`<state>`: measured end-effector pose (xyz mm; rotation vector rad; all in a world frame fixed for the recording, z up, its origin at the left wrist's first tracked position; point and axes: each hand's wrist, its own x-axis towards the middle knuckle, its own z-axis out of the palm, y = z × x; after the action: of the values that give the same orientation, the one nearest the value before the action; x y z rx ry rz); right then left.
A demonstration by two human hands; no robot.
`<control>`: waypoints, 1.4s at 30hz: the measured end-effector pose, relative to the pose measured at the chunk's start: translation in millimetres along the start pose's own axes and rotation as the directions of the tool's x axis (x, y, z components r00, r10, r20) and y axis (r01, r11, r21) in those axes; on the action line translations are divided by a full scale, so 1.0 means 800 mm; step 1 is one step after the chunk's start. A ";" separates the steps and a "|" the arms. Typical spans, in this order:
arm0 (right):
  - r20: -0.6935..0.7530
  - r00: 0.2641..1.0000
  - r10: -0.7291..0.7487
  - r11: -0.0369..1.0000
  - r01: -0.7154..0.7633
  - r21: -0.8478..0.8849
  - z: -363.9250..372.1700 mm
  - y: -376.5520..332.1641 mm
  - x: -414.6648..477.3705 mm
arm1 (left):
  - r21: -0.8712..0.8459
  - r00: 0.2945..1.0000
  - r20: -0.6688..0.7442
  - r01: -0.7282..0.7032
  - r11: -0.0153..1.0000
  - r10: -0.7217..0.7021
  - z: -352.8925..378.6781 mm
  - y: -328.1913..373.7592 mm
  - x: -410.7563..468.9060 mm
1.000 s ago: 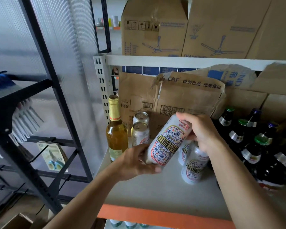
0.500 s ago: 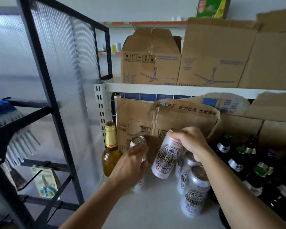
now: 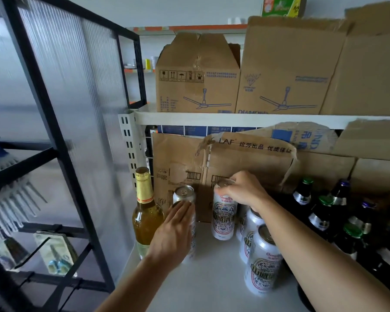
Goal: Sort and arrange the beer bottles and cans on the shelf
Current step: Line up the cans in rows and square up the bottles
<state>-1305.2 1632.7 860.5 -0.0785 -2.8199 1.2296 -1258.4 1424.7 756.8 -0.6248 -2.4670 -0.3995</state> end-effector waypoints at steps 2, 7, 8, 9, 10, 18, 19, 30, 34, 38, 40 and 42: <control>0.029 0.999 -0.015 0.996 0.018 -0.082 0.000 -0.004 0.001 | 0.002 1.000 0.002 0.028 1.000 -0.028 0.001 0.001 0.001; 0.047 0.999 0.006 0.985 0.002 -0.175 -0.004 -0.004 0.006 | -0.011 0.998 0.012 0.064 0.998 -0.064 0.003 0.006 -0.001; 0.048 0.999 0.010 0.980 -0.001 -0.200 -0.005 -0.005 0.006 | -0.016 0.998 0.015 0.068 0.998 -0.068 0.003 0.007 -0.001; 0.046 0.999 0.012 0.973 -0.001 -0.232 -0.006 -0.006 0.006 | -0.020 0.997 0.016 0.074 0.997 -0.073 0.003 0.007 -0.001; 0.041 0.999 0.008 0.964 0.003 -0.267 -0.007 -0.007 0.006 | -0.023 0.997 0.015 0.079 0.997 -0.079 0.003 0.007 0.000; 0.041 0.996 -0.079 0.893 0.089 -0.441 0.010 -0.006 0.011 | -0.049 0.994 0.037 0.109 0.993 -0.107 0.000 0.007 0.001; 0.044 0.996 -0.081 0.888 0.092 -0.451 0.012 -0.006 0.012 | -0.053 0.993 0.037 0.110 0.993 -0.108 0.000 0.008 0.001; 0.071 0.996 -0.055 0.878 0.082 -0.472 0.015 -0.005 0.009 | -0.051 0.992 0.026 0.121 0.991 -0.119 0.001 0.009 0.001; 0.054 0.997 -0.060 0.884 0.078 -0.461 0.016 -0.005 0.005 | -0.065 0.991 0.035 0.130 0.989 -0.128 0.000 0.011 0.001; 0.061 0.996 -0.060 0.864 0.082 -0.496 0.016 -0.007 0.003 | -0.054 0.990 0.036 0.137 0.989 -0.135 -0.002 0.012 0.001; 0.051 0.996 -0.078 0.849 0.093 -0.520 0.016 -0.008 0.002 | -0.060 0.989 0.046 0.140 0.988 -0.137 -0.001 0.011 0.000; 0.039 0.992 -0.120 0.821 0.121 -0.557 0.018 -0.011 -0.001 | -0.049 0.989 0.046 0.140 0.989 -0.138 -0.002 0.011 0.001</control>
<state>-1306.0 1616.4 857.1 0.0749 -3.0271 0.3402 -1253.5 1432.0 759.4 -0.4875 -2.5561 -0.5110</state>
